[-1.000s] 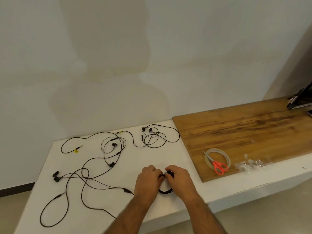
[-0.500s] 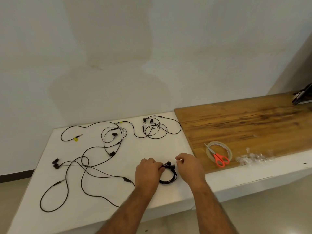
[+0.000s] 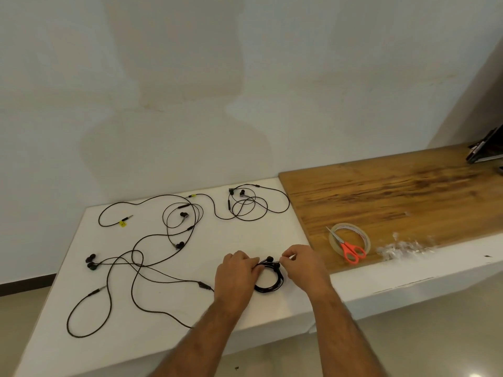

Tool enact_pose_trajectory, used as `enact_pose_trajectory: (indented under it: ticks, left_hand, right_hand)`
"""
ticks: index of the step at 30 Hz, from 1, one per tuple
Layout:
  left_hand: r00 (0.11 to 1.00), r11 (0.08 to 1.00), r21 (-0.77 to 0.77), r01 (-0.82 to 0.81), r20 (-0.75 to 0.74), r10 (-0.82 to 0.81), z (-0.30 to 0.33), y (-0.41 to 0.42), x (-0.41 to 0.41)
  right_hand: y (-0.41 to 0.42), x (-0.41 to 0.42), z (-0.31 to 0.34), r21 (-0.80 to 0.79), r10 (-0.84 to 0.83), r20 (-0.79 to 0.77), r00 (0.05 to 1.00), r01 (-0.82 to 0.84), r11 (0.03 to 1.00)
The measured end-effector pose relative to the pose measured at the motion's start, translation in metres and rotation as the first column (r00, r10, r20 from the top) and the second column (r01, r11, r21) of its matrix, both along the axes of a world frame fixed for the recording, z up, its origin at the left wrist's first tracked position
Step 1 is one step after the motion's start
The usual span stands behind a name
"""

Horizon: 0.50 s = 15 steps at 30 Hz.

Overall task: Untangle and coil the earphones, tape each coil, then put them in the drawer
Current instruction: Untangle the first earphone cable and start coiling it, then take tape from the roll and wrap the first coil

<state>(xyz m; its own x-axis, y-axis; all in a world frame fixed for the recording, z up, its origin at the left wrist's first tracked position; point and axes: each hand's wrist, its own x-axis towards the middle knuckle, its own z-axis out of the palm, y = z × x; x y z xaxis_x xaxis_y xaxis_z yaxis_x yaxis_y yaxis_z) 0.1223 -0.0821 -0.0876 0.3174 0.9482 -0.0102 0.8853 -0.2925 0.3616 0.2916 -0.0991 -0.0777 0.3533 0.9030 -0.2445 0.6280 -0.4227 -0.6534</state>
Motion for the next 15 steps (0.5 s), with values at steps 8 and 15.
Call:
enact_pose_trajectory:
  ticks: [8, 15]
  left_hand:
    - [0.999, 1.0, 0.019, -0.006, 0.033, 0.006, 0.002, 0.0, 0.002]
    - [1.0, 0.999, 0.042, 0.0, 0.017, -0.001, 0.01, -0.002, 0.006]
  right_hand:
    - [0.001, -0.003, 0.002, 0.012, 0.01, 0.059, 0.998, -0.011, 1.0]
    - [-0.002, -0.002, 0.006, 0.031, 0.003, 0.061, 0.998, -0.005, 1.0]
